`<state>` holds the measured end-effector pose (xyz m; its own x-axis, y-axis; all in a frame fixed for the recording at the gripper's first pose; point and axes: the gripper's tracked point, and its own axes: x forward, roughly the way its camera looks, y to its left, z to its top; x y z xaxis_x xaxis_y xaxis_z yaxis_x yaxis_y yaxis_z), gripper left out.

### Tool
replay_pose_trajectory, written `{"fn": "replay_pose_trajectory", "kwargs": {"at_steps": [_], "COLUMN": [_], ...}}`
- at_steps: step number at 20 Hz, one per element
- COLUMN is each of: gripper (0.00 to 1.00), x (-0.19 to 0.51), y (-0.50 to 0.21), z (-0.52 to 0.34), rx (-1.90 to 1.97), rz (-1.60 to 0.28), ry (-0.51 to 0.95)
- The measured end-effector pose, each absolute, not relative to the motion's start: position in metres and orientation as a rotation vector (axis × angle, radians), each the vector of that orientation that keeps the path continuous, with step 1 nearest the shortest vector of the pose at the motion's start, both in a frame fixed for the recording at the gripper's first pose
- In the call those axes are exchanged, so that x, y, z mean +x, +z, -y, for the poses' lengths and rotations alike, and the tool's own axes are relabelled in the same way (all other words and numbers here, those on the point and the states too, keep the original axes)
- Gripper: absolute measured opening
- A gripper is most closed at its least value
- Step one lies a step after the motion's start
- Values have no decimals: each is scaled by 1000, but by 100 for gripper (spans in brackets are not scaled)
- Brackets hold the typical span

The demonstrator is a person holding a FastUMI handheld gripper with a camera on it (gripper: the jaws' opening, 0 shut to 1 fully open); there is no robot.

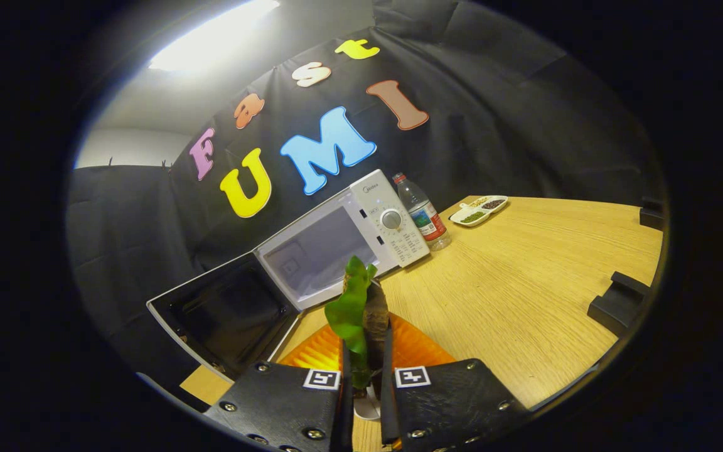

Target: Open the microwave, put the food inside, and close the microwave door.

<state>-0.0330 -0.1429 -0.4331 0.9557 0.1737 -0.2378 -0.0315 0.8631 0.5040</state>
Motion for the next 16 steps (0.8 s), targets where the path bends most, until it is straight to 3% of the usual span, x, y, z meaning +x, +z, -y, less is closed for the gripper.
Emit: {"fn": "replay_pose_trajectory", "kwargs": {"at_steps": [6, 16], "gripper": [17, 17], "x": [-12, 103], "y": [-391, -377], "z": [107, 21], "rx": [534, 522], "rz": [-249, -284], "ry": [127, 119]}}
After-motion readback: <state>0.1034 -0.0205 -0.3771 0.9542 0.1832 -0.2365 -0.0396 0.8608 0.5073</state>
